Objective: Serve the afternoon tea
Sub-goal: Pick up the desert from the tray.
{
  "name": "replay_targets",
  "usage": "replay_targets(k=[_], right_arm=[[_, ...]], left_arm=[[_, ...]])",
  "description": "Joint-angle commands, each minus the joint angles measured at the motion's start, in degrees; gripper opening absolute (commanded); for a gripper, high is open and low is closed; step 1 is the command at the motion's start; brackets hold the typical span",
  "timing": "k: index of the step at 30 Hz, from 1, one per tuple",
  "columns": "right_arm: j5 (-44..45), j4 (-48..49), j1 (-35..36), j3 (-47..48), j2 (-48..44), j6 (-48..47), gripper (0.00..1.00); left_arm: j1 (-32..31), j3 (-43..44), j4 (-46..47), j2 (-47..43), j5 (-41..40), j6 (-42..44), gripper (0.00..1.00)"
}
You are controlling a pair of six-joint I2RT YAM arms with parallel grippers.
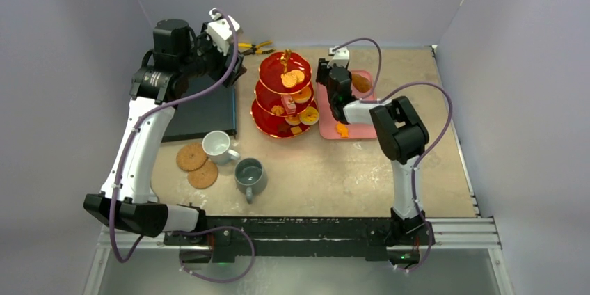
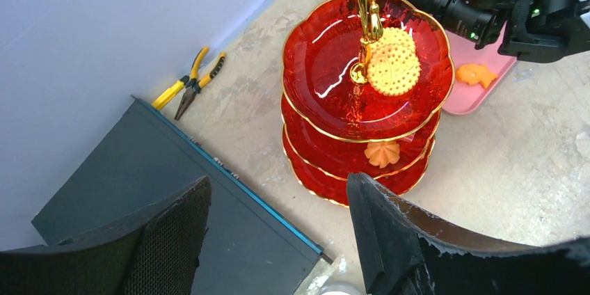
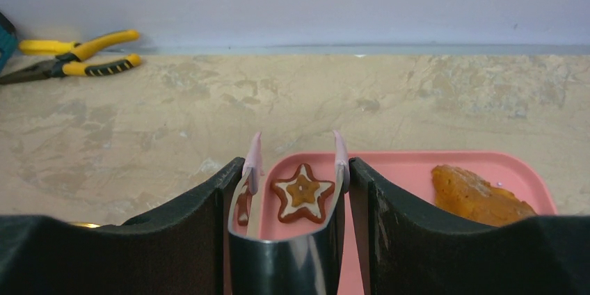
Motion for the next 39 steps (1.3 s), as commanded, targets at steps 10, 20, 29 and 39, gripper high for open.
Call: replay_targets(k=[10,20,29,39], right_arm=[[-1.5,-2.0,-1.5,4.9,3.5,-0.7,0.56],[-2.7,-4.0,-1.7,4.2,2.5,-0.4,0.56],[-3.1,-6.3,-1.7,1.8,0.6,1.4,0.56],[-1.9,-5.3,-1.7,-2.1,-1.9,1.9,0.56]], left_arm=[[0.2,1.9,0.4,0.2,-0.6,-0.4,0.70],[0.3,1.3,0.6,-0.3,-1.0,-0.1,0.69],[0.2,1.3,0.7,-0.8,-0.8,-0.1,0.69],[0.2,1.1,0.8,-1.0,-0.7,-0.1,0.68]])
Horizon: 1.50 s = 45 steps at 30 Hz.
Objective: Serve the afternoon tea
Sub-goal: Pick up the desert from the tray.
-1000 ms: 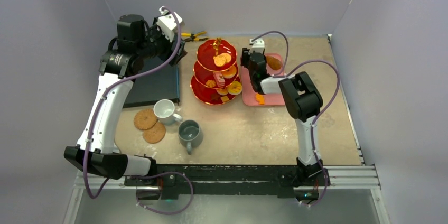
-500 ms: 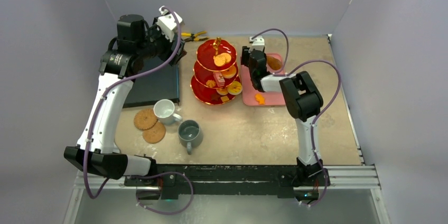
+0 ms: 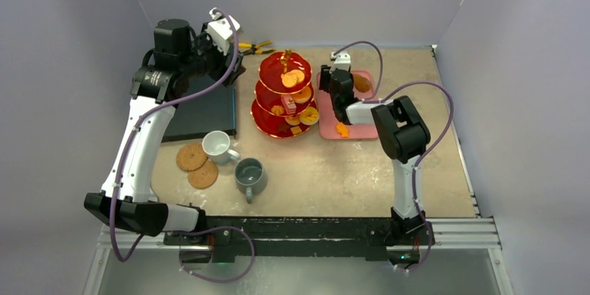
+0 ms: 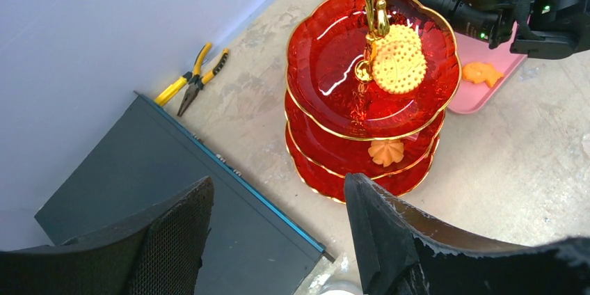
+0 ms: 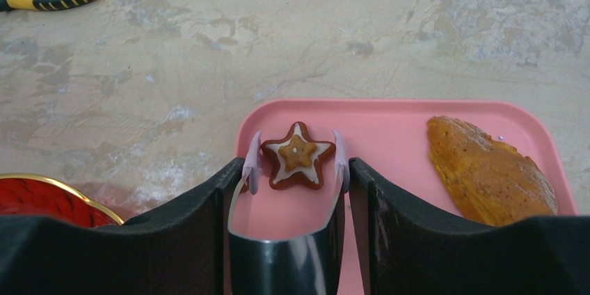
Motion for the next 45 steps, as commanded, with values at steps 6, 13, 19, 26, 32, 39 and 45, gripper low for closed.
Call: replay_targets(k=[6,13,19,26,32,39,45], right_arm=[[-0.9,-0.7,-0.2,0.5,-1.9,1.6,0.56],[-1.0,-1.0,-0.2,0.7,-1.8,2.2,0.46],[-0.3,0.0,-0.2,-1.6,-3.7,1.9,0.42],[1.5,1.8,-0.2,-5.7,-11.0,0.7,0.40],[1.5,0.0,0.0,-11.5,-24.0,1.3,0.40],[-0.1,-10.9,3.0,-13.3,-39.8,-0.4,0.40],[-0.3,-16.9,8.9,-8.9,-46.7,-3.3,0.40]], left_arm=[[0.3,0.9,1.1,-1.5,0.1,-0.3,0.68],[0.3,1.3,0.8,-1.4,-0.2,-0.2,0.68],[0.2,1.2,0.8,-1.5,-0.4,-0.2,0.68],[0.2,0.8,1.2,-1.6,-0.9,0.2,0.67],[0.2,0.3,2.0,-1.3,-0.6,-1.0,0.67],[0.3,0.9,2.3,0.3,-0.6,-3.2,0.66],[0.2,1.0,2.9,-0.1,-0.8,-4.3,0.66]])
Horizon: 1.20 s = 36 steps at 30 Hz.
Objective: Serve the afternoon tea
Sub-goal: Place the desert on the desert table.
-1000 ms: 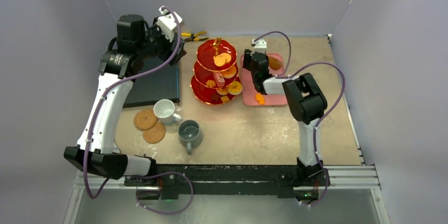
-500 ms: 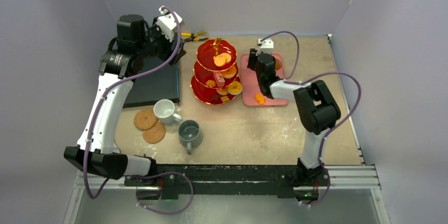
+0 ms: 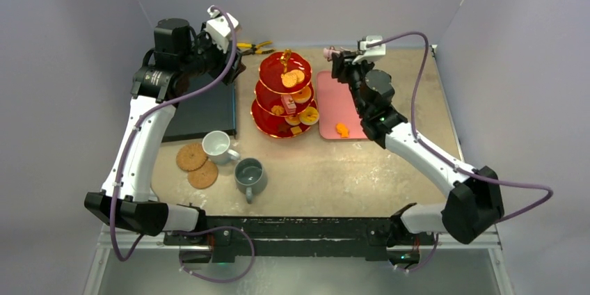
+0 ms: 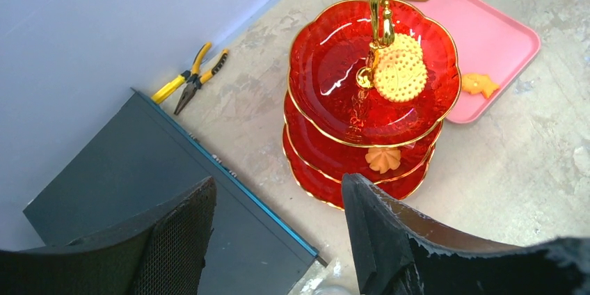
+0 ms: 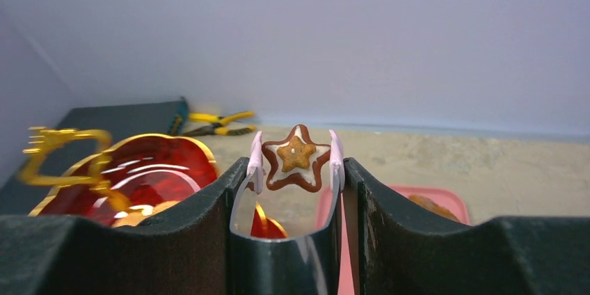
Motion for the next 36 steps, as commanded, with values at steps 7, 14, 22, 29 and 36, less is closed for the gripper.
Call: replay_targets(k=[7,14,22,29,36], right_arm=[[-5.3,-5.9,5.7,10.4,1.2,-2.4,0.41],[-8.6,-5.0,5.9,12.9,5.2,-3.2,0.42],[-10.7,-4.3,6.5,13.7,7.1,-3.3,0.49],[-10.9,-3.6,6.6,13.3,6.9,-3.2,0.57],[-11.0,-4.6,6.6,13.5,5.8,-3.3,0.61]], left_arm=[[0.3,0.6,1.5,-1.3,-0.6,-2.2,0.66],[0.3,0.3,1.9,-1.6,-0.4,-2.7,0.66],[0.2,0.5,2.2,-1.4,-0.9,-4.1,0.69],[0.2,0.3,2.3,-2.1,-2.5,-3.5,0.72],[0.3,0.3,2.7,-2.0,-2.7,-3.5,0.73]])
